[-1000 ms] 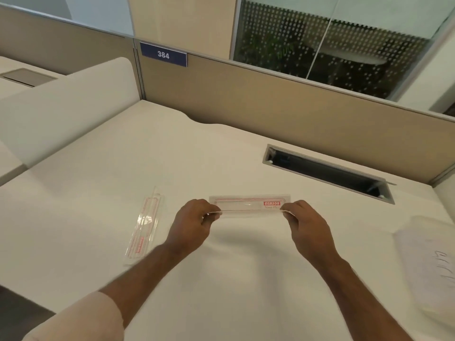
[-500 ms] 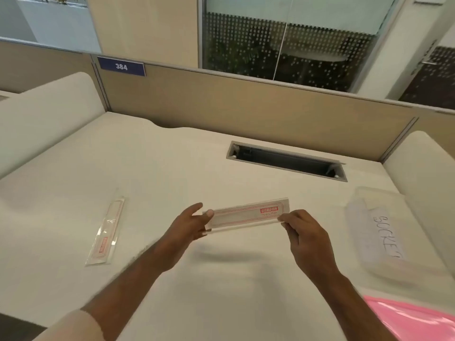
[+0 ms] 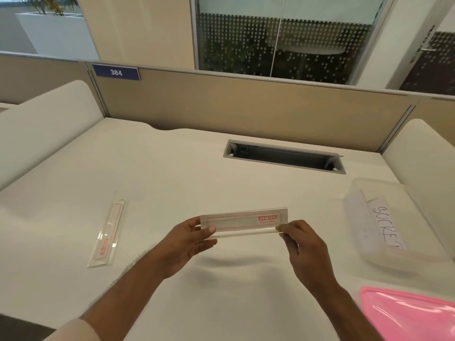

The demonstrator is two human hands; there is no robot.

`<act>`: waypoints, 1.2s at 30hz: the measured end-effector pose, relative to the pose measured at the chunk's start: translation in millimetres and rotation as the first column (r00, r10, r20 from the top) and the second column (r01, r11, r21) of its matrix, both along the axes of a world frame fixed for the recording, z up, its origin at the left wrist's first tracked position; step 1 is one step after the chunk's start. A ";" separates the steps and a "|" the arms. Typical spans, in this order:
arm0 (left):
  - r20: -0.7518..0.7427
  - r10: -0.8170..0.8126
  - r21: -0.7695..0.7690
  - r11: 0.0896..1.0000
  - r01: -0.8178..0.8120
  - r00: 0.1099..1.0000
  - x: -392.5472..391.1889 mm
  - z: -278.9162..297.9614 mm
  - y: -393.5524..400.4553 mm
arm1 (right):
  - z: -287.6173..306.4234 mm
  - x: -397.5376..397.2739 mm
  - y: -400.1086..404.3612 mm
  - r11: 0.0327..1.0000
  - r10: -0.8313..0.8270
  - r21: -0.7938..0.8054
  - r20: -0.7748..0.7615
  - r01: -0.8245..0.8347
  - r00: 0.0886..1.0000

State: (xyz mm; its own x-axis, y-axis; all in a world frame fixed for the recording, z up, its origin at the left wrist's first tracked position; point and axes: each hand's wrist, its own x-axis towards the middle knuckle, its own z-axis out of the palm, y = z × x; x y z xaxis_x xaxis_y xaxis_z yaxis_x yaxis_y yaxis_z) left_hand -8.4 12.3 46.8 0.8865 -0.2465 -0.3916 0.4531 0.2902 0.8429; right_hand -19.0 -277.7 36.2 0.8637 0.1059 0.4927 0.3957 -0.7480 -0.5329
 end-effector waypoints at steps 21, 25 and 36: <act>0.065 0.110 -0.056 0.993 -0.107 0.992 31.8 1.1 10.5 | 15.6 16.5 -2.2 0.793 0.121 0.600 -0.328 0.107 0.937; 0.171 0.062 0.044 0.997 -0.070 0.983 31.2 2.2 11.4 | 24.7 26.4 -12.4 0.686 0.226 0.691 -0.499 0.228 0.836; 0.286 0.026 0.137 0.988 -0.068 0.958 27.8 2.3 8.5 | 27.0 25.1 -22.6 0.689 0.345 0.707 -0.516 0.162 0.784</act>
